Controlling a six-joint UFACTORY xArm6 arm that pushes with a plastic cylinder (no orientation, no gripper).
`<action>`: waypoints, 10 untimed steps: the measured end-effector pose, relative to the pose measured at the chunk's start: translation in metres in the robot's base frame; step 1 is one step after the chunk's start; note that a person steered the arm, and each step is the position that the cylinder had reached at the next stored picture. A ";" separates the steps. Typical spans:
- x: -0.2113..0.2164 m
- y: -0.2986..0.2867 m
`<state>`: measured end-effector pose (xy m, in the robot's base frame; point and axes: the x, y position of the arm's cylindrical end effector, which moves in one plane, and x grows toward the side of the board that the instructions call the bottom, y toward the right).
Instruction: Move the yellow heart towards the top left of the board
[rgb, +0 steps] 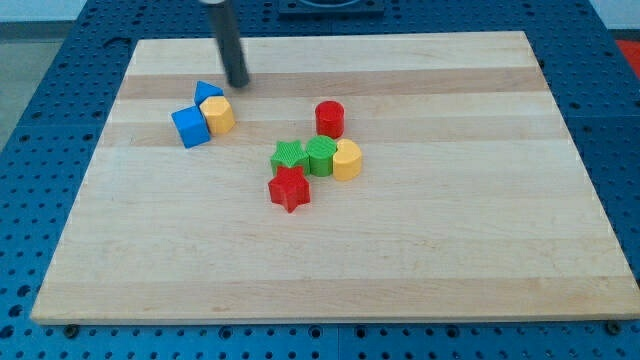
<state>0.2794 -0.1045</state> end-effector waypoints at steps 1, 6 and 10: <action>-0.001 0.095; 0.161 0.167; 0.189 0.100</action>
<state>0.4688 -0.0047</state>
